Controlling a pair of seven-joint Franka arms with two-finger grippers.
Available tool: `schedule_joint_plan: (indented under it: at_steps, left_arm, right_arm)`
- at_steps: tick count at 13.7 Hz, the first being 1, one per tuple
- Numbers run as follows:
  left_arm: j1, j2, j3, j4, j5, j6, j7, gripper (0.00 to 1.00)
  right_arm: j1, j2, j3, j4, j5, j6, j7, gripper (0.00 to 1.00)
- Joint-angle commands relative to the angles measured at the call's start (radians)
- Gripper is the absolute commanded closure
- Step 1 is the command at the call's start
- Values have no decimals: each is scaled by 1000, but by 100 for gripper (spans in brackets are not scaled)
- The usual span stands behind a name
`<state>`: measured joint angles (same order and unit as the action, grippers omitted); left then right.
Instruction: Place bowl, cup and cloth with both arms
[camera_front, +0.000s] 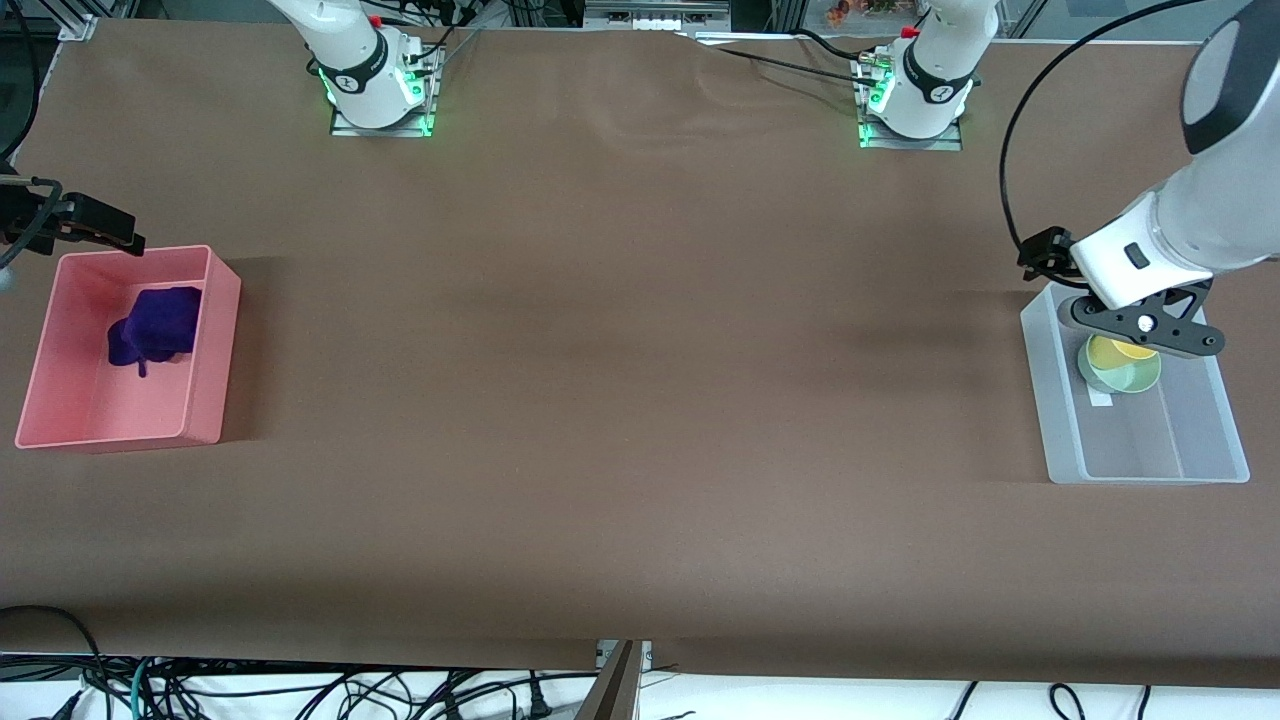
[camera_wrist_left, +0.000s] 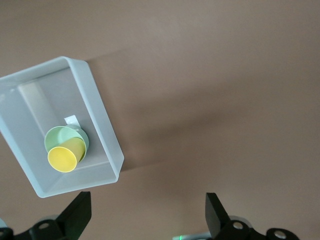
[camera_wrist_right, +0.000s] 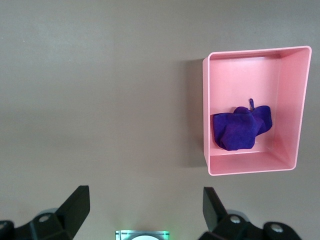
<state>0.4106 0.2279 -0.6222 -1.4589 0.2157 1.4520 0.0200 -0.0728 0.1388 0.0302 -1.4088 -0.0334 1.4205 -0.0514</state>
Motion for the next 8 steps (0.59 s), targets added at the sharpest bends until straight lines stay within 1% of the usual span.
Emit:
schedule_joint_plan:
  at_steps: [1, 2, 3, 4, 5, 8]
  left_arm:
    - [-231, -97, 371, -79, -205, 100, -34, 0]
    - [-296, -151, 450, -156, -254, 158, -35, 0]
    - [-370, -209, 519, -246, -251, 230, -38, 0]
    - [-407, -255, 553, -321, -251, 293, -40, 0]
    - [-417, -274, 556, -348, -249, 309, -41, 0]
    - [-418, -274, 555, -350, -248, 314, -41, 0]
  right_arm:
    - [4, -2, -3, -2, 1, 5, -5, 0]
    - [4, -2, -1, -2, 1, 5, -5, 0]
    - [4, -2, -1, -2, 1, 5, -4, 0]
    - [4, -2, -1, -2, 1, 6, -4, 0]
    - [4, -2, -1, -2, 1, 9, -4, 0]
    - [4, -2, -1, -2, 1, 11, -4, 0]
